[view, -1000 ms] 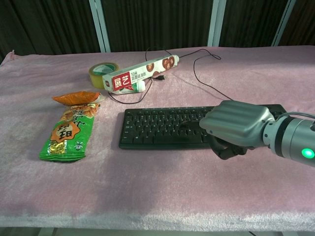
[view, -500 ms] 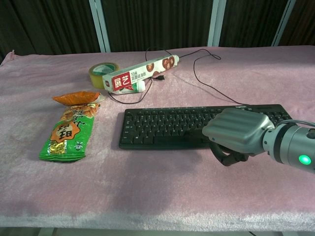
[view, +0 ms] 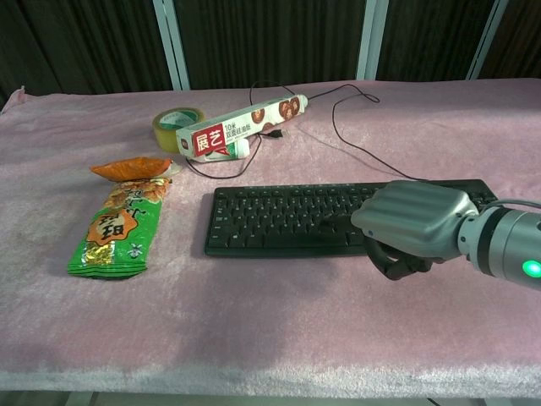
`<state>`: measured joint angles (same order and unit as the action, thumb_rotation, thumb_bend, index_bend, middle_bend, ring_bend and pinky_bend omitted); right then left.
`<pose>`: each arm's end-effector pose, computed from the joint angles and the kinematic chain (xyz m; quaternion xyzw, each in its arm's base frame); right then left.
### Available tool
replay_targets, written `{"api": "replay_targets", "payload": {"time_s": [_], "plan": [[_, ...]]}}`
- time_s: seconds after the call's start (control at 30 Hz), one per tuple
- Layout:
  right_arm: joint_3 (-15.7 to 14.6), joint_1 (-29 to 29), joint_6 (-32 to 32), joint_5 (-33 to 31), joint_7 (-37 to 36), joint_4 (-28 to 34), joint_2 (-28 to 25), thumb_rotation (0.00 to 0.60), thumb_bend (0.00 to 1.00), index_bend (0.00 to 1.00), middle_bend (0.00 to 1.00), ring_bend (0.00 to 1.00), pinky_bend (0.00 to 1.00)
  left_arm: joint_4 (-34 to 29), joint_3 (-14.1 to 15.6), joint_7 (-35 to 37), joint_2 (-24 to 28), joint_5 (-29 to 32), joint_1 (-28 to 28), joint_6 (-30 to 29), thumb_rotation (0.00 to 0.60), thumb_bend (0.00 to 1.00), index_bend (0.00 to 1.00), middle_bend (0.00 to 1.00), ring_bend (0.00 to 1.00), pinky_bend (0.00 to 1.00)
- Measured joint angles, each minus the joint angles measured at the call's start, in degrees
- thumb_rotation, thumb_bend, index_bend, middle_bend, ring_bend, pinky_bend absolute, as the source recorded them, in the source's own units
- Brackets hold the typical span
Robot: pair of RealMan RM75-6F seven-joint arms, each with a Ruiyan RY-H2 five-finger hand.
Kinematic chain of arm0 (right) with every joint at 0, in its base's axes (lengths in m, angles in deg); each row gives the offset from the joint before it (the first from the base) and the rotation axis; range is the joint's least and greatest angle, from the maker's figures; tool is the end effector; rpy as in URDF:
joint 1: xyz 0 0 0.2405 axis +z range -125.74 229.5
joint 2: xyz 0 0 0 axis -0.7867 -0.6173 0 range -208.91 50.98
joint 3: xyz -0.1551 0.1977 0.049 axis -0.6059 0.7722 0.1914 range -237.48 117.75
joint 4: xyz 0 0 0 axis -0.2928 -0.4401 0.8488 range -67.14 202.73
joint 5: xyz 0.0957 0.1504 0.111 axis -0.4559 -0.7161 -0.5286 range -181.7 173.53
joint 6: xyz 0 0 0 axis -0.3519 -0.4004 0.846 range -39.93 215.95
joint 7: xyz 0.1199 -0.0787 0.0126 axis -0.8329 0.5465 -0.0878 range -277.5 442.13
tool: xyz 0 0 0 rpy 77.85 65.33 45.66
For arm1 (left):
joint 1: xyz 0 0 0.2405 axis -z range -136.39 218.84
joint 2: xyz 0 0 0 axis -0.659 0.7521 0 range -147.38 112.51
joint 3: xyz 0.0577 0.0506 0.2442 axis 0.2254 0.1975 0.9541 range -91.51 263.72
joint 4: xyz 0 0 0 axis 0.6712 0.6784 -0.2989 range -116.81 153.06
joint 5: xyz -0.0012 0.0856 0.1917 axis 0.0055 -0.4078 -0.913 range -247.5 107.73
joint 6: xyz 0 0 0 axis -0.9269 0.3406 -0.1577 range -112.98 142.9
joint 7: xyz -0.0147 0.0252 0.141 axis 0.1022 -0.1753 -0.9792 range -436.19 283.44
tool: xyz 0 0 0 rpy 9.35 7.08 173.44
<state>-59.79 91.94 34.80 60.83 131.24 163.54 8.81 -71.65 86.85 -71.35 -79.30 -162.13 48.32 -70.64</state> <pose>-0.1518 -0.2645 -0.0481 0.8732 -0.2153 0.2272 0.3735 -0.3067 0.1798 0.1625 -0.6417 -0.3700 -0.4005 0.5394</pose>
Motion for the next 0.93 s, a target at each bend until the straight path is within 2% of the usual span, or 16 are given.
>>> {"api": "replay_targets", "payload": {"time_s": [0.13,0.17,0.2,0.23,0.27,0.3,0.37,0.47,0.57,0.7,0.8,0.93], "plan": [[-0.15,-1.26,-4.18,6.42,-3.45,2.51,-2.44,0.6,0.92,0.17,1.0,0.99,1.0,0.12,-0.09,0.3,0.07,-0.03,-0.24,-0.51,0.6,0.43,0.0,0.01,0.03,0.02],[-0.25,-1.69,-5.5,8.26,-4.36,3.21,-3.23,0.6,0.91,0.15,1.0,0.96,1.0,0.13,-0.1,0.29,0.06,-0.04,-0.3,-0.61,0.6,0.43,0.0,0.01,0.03,0.02],[-0.44,-2.37,-7.54,10.89,-5.55,4.14,-4.44,0.6,0.88,0.08,0.96,0.87,0.99,0.13,-0.11,0.25,0.03,-0.07,-0.37,-0.73,0.6,0.43,0.0,0.01,0.03,0.02],[-0.63,-3.0,-9.29,12.93,-6.37,4.83,-5.44,0.6,0.84,0.04,0.88,0.77,0.95,0.12,-0.1,0.19,-0.01,-0.11,-0.41,-0.8,0.6,0.43,0.0,0.01,0.03,0.02],[-0.89,-3.73,-11.18,14.9,-7.08,5.56,-6.56,0.6,0.78,0.01,0.72,0.62,0.86,0.11,-0.1,0.09,-0.05,-0.17,-0.43,-0.86,0.6,0.43,0.0,0.01,0.03,0.02],[-1.39,-4.97,-13.87,17.16,-7.8,6.65,-8.29,0.6,0.73,0.0,0.59,0.51,0.78,0.11,-0.07,-0.07,-0.13,-0.3,-0.45,-0.93,0.6,0.43,0.0,0.01,0.03,0.02],[-2.49,-7.46,-18.1,19.43,-8.33,8.5,-11.39,0.6,0.59,0.0,0.24,0.21,0.53,0.14,-0.04,-0.25,-0.31,-0.59,-0.47,-1.09,0.6,0.43,0.0,0.01,0.03,0.02],[-5.07,-13.03,-25.48,22.13,-8.74,10.55,-15.94,0.6,0.53,0.0,0.03,0.02,0.39,0.4,0.0,-0.45,-0.71,-1.43,-0.48,-1.68,0.6,0.43,0.0,0.0,0.01,0.02],[-7.86,-19.19,-33.23,25.67,-11.05,9.83,-18.39,0.6,0.52,0.0,0.0,0.0,0.34,0.93,0.12,-0.22,-1.16,-2.97,-0.56,-2.95,0.6,0.43,0.0,0.0,0.0,0.02],[-9.85,-25.73,-41.79,28.4,-19.62,3.32,-18.79,0.6,0.48,0.0,0.0,0.0,0.12,2.04,0.36,-0.36,-2.08,-4.79,-0.98,-5.01,0.6,0.43,0.0,0.0,0.0,0.02],[-10.21,-28.63,-43.6,28.54,-27.22,-2.99,-18.59,0.6,0.48,0.0,0.0,0.0,0.05,2.11,0.49,-0.76,-2.33,-4.77,-0.8,-4.31,0.6,0.42,0.0,0.0,0.0,0.02],[-10.13,-30.39,-43.25,29.02,-33.77,-6.22,-18.93,0.6,0.48,0.0,0.0,0.0,0.04,1.82,0.54,-1.83,-2.54,-4.09,-0.37,-2.69,0.6,0.42,0.0,0.0,0.0,0.02]]}}
